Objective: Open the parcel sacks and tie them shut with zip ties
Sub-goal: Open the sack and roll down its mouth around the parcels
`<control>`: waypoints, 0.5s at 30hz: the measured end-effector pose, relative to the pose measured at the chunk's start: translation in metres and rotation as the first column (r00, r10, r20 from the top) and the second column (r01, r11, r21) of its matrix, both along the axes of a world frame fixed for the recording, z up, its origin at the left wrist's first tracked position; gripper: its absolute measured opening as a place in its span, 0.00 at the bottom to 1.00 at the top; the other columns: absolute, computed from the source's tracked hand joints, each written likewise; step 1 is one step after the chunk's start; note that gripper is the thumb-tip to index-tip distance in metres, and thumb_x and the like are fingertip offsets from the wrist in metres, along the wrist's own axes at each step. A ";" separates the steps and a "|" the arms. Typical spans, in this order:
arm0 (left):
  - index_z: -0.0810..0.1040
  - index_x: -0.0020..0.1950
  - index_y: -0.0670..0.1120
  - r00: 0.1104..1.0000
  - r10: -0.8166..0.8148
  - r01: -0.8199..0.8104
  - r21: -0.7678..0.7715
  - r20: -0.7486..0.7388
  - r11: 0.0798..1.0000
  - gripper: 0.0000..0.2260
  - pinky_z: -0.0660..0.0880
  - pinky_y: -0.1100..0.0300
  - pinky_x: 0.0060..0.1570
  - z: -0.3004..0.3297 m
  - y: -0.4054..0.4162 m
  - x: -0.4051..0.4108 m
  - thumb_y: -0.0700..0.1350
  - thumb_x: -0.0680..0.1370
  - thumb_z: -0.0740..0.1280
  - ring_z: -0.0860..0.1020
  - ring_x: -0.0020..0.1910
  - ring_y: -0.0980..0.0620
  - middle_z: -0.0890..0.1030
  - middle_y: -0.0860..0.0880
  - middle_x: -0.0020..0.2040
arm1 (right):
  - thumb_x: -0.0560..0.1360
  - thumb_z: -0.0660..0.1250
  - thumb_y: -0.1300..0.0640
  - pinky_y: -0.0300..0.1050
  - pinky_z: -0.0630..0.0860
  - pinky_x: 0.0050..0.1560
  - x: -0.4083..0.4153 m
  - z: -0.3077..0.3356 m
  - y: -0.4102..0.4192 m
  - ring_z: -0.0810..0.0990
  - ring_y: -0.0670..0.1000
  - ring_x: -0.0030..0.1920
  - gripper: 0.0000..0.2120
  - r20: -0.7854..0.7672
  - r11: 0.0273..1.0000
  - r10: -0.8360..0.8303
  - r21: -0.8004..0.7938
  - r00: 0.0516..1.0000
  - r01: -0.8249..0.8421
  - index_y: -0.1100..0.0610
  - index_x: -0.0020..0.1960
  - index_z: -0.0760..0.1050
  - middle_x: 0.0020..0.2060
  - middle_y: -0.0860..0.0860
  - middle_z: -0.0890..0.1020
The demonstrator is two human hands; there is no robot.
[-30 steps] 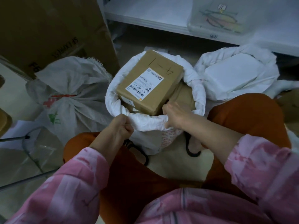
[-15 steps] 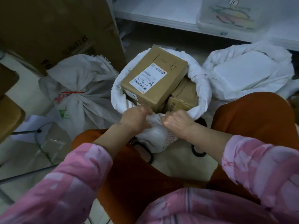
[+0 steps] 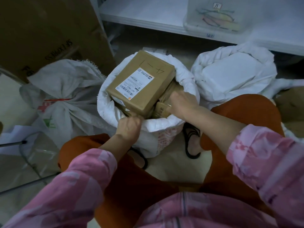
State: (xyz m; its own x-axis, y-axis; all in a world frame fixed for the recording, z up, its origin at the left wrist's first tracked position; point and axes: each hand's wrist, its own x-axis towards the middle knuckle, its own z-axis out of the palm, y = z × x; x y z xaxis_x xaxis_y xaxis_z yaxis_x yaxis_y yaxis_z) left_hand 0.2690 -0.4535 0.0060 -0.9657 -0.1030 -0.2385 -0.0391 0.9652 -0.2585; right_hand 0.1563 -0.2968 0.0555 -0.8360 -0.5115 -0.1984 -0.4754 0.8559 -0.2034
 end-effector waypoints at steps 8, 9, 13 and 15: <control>0.76 0.34 0.50 0.831 0.547 -0.438 0.728 0.103 0.528 0.13 0.72 0.61 0.39 0.043 -0.017 -0.019 0.54 0.63 0.78 0.76 0.37 0.58 0.77 0.56 0.34 | 0.76 0.66 0.48 0.44 0.67 0.42 -0.013 -0.011 0.019 0.75 0.52 0.46 0.16 0.151 0.983 -0.182 0.057 0.972 0.175 0.60 0.55 0.73 0.52 0.55 0.79; 0.77 0.40 0.50 0.765 0.643 -0.472 0.703 0.026 0.532 0.16 0.73 0.59 0.41 0.043 -0.028 -0.021 0.56 0.63 0.78 0.77 0.41 0.55 0.78 0.55 0.38 | 0.75 0.66 0.46 0.44 0.68 0.43 -0.015 -0.008 0.021 0.77 0.54 0.50 0.19 0.135 0.971 -0.240 0.025 0.961 0.239 0.60 0.57 0.73 0.54 0.55 0.79; 0.71 0.64 0.47 0.577 0.816 -0.680 0.565 0.021 0.467 0.41 0.76 0.53 0.45 0.026 -0.069 -0.026 0.70 0.58 0.65 0.78 0.53 0.44 0.77 0.44 0.55 | 0.74 0.67 0.43 0.46 0.68 0.45 -0.026 0.002 0.035 0.76 0.57 0.57 0.24 0.063 0.916 -0.399 -0.015 0.915 0.400 0.60 0.61 0.72 0.57 0.56 0.77; 0.71 0.63 0.52 0.652 0.747 -0.694 0.495 0.127 0.522 0.37 0.73 0.56 0.38 0.015 -0.081 -0.029 0.70 0.60 0.57 0.79 0.45 0.47 0.79 0.48 0.49 | 0.74 0.67 0.44 0.46 0.68 0.47 -0.033 0.001 0.041 0.75 0.56 0.59 0.24 0.089 0.915 -0.401 0.083 0.912 0.395 0.59 0.63 0.72 0.60 0.55 0.76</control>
